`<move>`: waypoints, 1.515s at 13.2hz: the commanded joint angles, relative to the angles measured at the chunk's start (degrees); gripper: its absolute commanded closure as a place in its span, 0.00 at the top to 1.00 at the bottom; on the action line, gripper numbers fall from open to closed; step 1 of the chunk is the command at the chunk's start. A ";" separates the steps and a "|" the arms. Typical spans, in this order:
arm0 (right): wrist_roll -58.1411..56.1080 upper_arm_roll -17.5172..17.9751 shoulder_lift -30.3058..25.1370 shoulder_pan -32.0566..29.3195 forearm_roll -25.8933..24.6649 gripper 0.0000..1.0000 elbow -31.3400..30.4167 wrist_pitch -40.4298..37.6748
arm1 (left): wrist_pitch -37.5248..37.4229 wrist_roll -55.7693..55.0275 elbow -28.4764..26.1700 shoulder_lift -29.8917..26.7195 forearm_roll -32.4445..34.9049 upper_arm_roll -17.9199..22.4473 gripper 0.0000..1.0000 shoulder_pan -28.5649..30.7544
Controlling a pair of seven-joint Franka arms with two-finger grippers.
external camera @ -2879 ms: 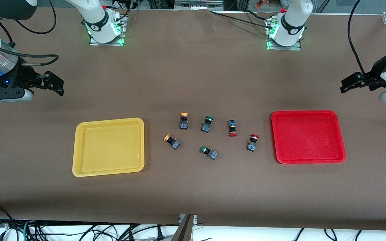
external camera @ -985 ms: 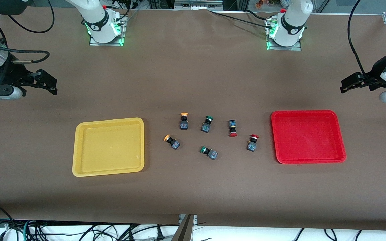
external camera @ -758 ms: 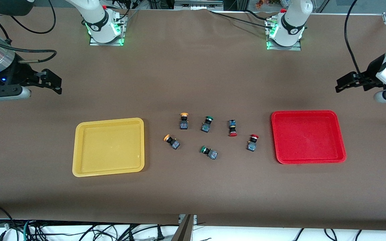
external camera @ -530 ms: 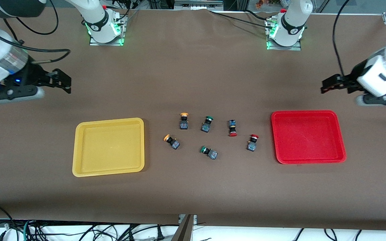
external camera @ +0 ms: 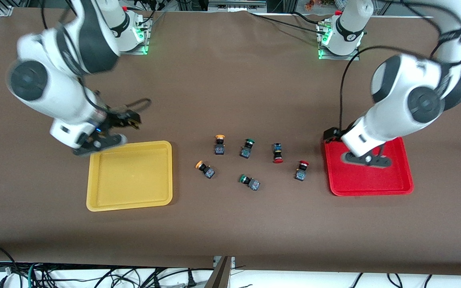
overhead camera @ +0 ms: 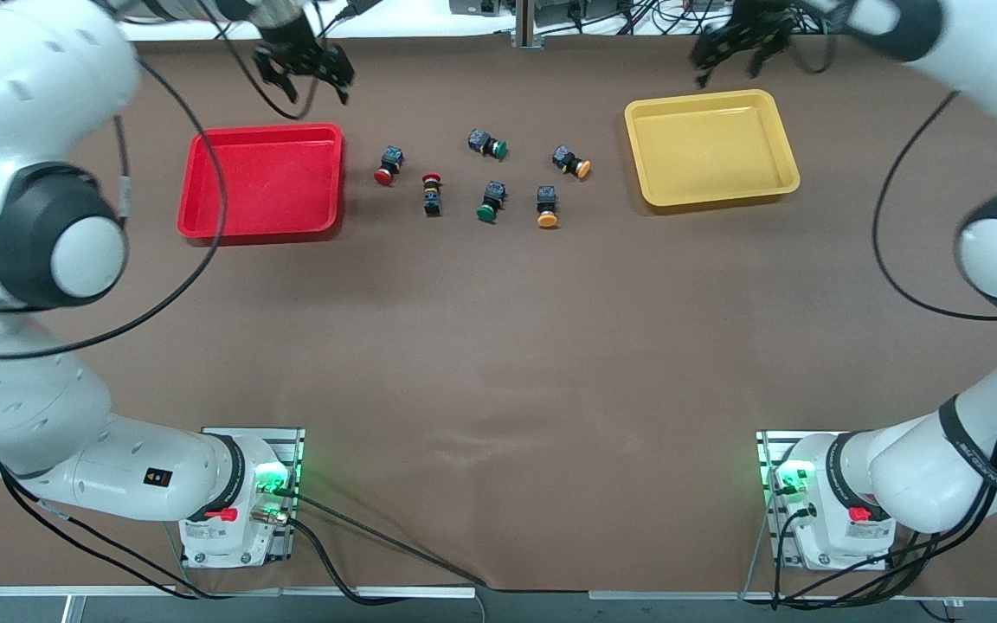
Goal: Place red and yellow buttons in trays
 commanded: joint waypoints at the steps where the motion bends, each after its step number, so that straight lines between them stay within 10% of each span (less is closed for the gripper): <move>1: 0.70 1.65 7.38 1.60 2.41 1.00 1.74 8.92 | 4.99 0.60 1.78 7.17 0.04 0.60 1.00 -2.18; 5: -0.25 7.01 17.74 2.30 4.09 1.00 6.80 23.00 | 15.89 0.69 -1.29 10.71 0.31 0.60 1.00 -4.99; 17: -6.59 7.02 33.06 7.58 -1.01 0.98 13.08 39.01 | 40.34 1.57 -9.65 16.42 7.33 0.60 1.00 -6.49; 18: -6.41 7.02 33.15 7.58 -0.92 0.95 12.90 39.01 | 40.69 1.65 -9.56 16.60 8.56 0.60 0.97 -6.41; 20: -6.41 7.02 33.33 8.02 -0.74 0.83 12.55 39.01 | 40.96 1.65 -9.65 16.78 9.45 0.60 0.46 -6.41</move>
